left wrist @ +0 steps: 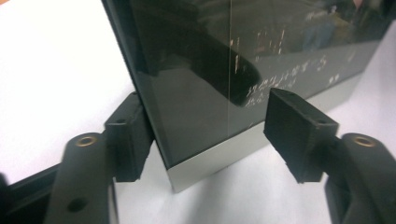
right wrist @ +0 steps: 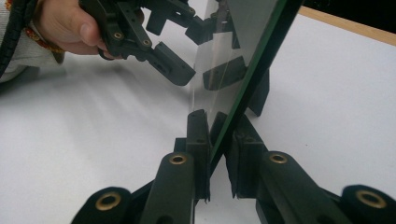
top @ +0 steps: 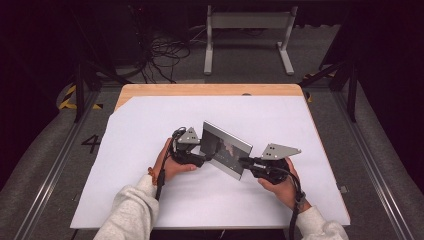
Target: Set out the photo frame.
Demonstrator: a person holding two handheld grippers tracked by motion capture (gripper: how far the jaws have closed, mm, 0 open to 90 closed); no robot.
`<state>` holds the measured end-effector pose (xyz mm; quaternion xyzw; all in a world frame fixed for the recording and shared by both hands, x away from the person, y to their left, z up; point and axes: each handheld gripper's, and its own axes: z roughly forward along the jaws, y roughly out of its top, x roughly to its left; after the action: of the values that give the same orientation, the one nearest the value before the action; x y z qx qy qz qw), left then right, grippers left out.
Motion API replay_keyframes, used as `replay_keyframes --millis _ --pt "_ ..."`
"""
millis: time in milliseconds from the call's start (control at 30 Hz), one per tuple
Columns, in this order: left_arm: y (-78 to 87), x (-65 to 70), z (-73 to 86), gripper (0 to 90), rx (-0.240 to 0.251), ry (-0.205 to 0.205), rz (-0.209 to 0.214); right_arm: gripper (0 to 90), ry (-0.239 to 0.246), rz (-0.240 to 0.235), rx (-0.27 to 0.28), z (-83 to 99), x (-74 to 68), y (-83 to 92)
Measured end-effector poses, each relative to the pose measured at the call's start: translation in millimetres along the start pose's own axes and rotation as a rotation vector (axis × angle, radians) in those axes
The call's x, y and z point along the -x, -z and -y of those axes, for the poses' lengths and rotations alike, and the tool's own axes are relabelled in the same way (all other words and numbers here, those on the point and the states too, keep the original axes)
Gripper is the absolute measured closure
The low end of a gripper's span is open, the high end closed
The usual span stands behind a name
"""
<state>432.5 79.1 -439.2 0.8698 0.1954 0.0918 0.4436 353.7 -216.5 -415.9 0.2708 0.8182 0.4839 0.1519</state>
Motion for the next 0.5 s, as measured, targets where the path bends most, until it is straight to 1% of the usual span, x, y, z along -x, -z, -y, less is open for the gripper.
replay_keyframes --millis 33,100,133,233,300,433,500 --pt "1.7 0.6 0.8 41.1 -0.004 -0.004 -0.008 80.2 -0.001 0.001 0.001 0.0 0.0 0.0" --pt "4.5 2.8 2.5 41.6 -0.01 -0.013 -0.017 80.1 0.001 0.002 0.0 0.0 -0.2 -0.1" --pt "5.7 4.1 3.5 44.3 -0.012 -0.013 -0.024 80.0 0.0 0.002 0.0 -0.2 -0.2 -0.3" --pt "9.9 6.2 6.0 48.0 -0.019 -0.015 -0.034 79.6 0.0 0.005 0.0 -0.3 -0.4 -0.3" --pt "13.4 8.6 7.5 50.2 -0.029 -0.025 -0.049 79.4 0.0 0.004 0.001 -0.4 -0.6 -0.6" --pt "15.2 11.5 8.2 51.9 -0.036 -0.028 -0.061 78.6 0.001 0.007 0.001 -0.5 -1.2 -0.8" --pt "16.3 13.4 9.3 52.9 -0.04 -0.032 -0.072 77.4 0.003 0.021 0.001 -0.2 -1.7 -0.9"
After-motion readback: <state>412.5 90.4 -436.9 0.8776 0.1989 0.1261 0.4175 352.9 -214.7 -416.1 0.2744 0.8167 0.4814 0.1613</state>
